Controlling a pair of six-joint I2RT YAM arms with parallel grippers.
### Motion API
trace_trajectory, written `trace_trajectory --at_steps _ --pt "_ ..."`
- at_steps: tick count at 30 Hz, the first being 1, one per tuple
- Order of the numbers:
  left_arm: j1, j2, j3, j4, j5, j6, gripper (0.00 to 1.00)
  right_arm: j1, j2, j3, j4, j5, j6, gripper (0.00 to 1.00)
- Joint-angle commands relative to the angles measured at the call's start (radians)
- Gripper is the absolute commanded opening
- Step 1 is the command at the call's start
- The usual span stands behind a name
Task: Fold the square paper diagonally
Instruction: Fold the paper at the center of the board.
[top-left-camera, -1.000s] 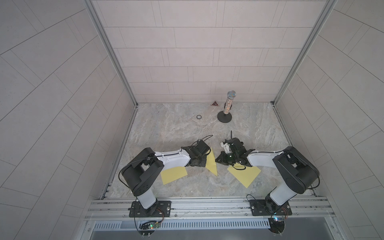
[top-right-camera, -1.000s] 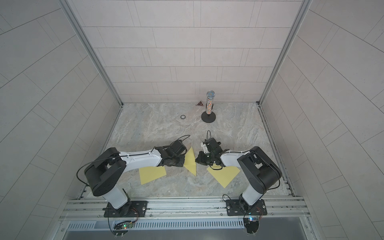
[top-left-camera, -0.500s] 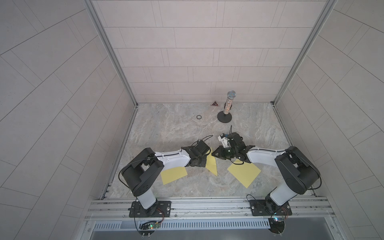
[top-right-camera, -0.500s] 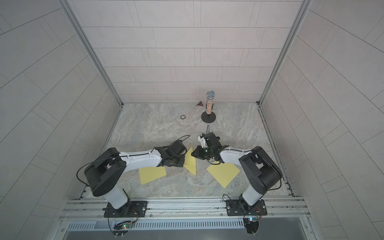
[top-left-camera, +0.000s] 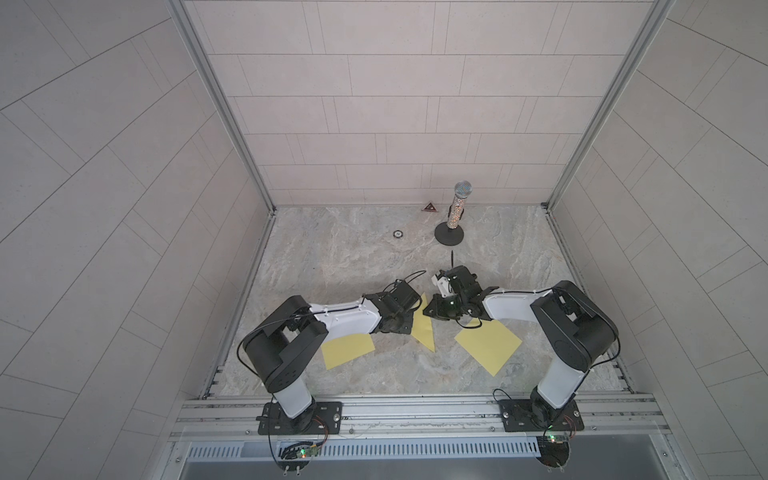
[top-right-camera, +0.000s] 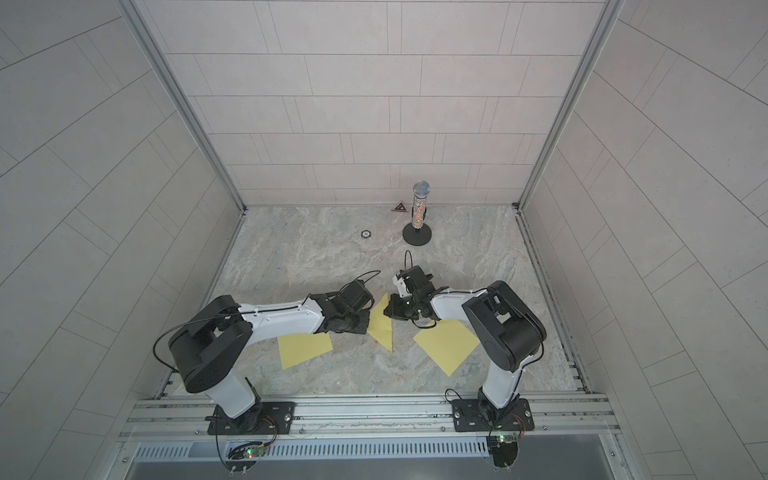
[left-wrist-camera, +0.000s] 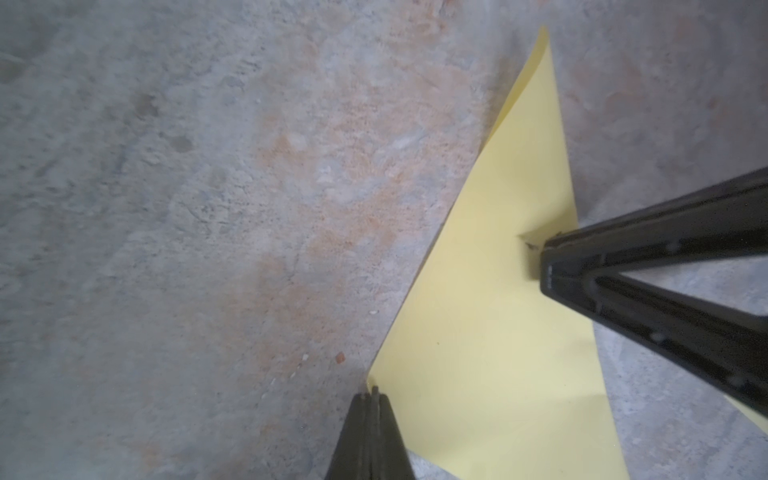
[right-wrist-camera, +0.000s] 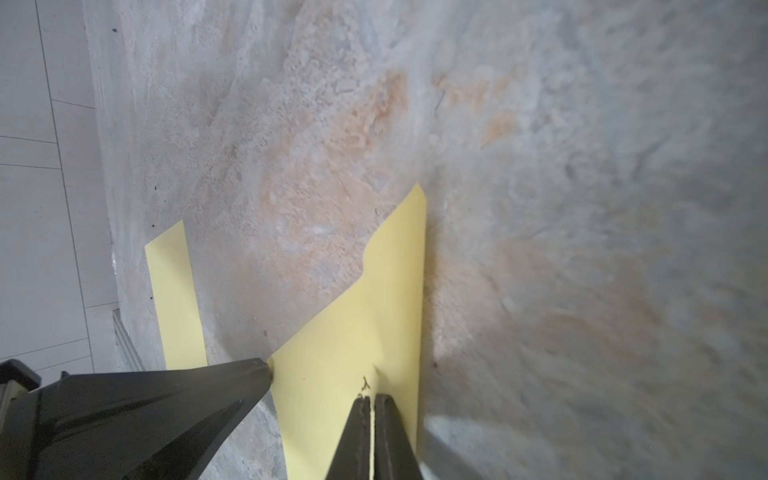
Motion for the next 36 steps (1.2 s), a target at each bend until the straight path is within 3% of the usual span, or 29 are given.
trace_trajectory --at_steps 1,6,12,17,25,36 --pt "-0.002 0.016 -0.039 -0.066 -0.020 0.000 0.00 -0.028 -0.036 -0.036 -0.113 0.134 -0.047 0.09" --pt "-0.003 0.014 -0.041 -0.063 -0.022 0.000 0.00 -0.060 -0.101 -0.060 -0.121 0.106 -0.043 0.10" --pt "-0.003 0.013 -0.042 -0.063 -0.022 0.002 0.00 -0.051 -0.149 -0.045 0.004 -0.053 0.003 0.14" --pt "-0.003 0.012 -0.043 -0.063 -0.023 0.000 0.00 -0.012 -0.084 0.018 0.049 -0.118 0.001 0.14" --pt "-0.003 0.008 -0.045 -0.064 -0.026 0.000 0.00 -0.020 0.077 0.060 0.103 -0.101 0.015 0.12" --pt "-0.004 0.009 -0.043 -0.063 -0.030 -0.003 0.00 -0.143 0.116 0.050 0.069 -0.061 -0.035 0.11"
